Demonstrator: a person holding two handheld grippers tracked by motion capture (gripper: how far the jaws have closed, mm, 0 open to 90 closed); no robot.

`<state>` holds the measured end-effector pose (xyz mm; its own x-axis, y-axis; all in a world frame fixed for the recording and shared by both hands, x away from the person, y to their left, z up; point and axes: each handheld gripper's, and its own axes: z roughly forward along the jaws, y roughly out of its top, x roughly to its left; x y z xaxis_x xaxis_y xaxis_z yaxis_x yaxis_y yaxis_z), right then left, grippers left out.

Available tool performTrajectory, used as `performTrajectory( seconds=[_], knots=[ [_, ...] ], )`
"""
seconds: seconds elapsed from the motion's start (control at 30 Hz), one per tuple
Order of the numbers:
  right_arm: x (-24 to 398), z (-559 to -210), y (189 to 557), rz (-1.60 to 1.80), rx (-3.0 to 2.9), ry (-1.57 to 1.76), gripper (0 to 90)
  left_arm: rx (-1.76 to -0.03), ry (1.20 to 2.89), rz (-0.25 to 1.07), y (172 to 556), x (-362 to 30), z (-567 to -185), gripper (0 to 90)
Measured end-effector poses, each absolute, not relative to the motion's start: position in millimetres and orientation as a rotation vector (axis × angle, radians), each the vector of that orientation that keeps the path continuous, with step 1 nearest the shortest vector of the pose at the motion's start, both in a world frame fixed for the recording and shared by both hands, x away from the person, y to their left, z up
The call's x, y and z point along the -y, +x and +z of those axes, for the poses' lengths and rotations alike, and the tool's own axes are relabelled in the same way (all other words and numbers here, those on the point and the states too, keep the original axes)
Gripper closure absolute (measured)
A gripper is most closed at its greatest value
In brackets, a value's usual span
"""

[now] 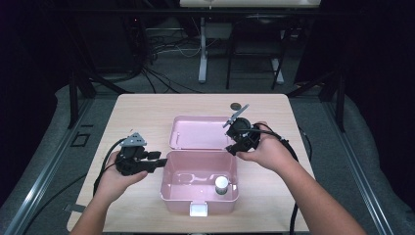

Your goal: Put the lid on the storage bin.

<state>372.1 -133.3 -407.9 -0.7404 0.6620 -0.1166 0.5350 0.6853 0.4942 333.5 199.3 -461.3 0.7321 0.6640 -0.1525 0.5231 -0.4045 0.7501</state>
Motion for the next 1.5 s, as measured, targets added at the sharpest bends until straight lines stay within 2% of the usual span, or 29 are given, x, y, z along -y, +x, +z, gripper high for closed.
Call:
performTrajectory(
  seconds=[0.73,1.5],
  knots=[
    [139.4,-427.6,414.9,0.678,-2.415,1.308,61.3,-0.902,2.101,0.179,332.9,-193.6,-465.2,74.5],
    [144.5,-439.8,452.9,0.691,-2.292,1.575,64.8,-0.905,2.099,0.186,332.3,-193.0,-465.3,74.8]
  ],
)
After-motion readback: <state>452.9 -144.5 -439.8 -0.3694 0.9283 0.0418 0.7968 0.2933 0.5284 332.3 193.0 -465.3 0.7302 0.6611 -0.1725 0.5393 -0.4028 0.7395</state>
